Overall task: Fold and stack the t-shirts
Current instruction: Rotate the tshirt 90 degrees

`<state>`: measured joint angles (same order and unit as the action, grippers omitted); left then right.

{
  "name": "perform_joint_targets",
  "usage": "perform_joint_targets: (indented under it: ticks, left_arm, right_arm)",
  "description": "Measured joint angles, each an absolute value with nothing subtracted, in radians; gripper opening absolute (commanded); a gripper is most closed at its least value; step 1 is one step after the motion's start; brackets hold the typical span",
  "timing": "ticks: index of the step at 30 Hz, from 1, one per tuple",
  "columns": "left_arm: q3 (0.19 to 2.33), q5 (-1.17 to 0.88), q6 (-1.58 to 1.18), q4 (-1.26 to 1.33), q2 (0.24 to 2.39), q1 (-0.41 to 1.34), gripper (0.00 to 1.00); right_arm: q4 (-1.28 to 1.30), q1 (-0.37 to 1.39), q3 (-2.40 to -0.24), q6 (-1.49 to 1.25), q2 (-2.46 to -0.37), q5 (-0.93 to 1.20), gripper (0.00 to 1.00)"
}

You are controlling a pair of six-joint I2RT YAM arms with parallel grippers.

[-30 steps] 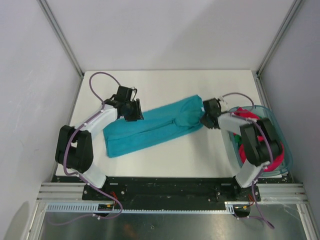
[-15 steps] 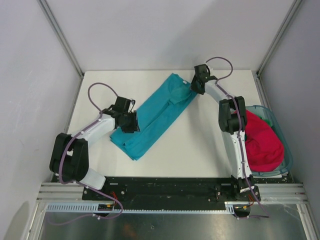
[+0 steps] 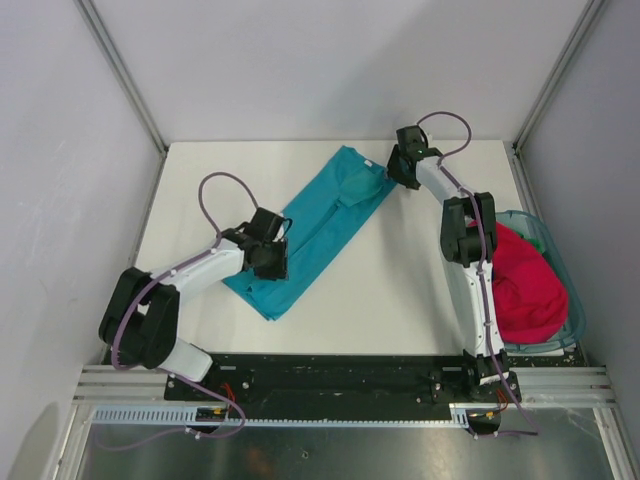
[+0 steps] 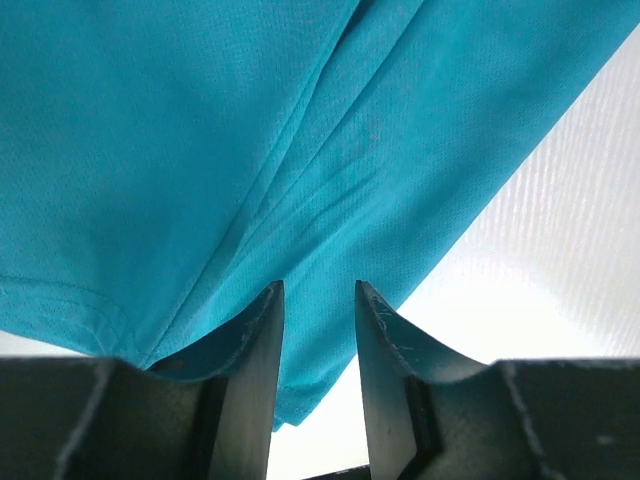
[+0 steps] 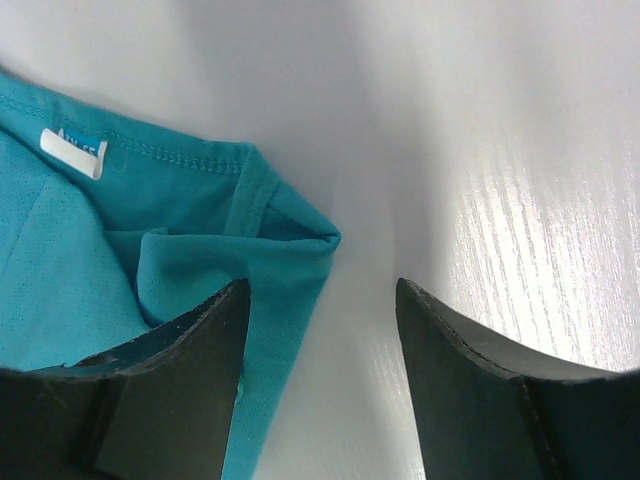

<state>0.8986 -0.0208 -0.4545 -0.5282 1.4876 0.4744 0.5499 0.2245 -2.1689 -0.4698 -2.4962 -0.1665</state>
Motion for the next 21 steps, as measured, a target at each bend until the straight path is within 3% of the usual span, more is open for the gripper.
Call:
perform_joint_targets:
  ticks: [21]
  left_arm:
    - [0.800,0.105,-0.528,-0.588,1.441,0.658,0.35]
  right_arm:
    - [0.556,0.204,-2.113,-0.479,-2.459,-0.136,0.56]
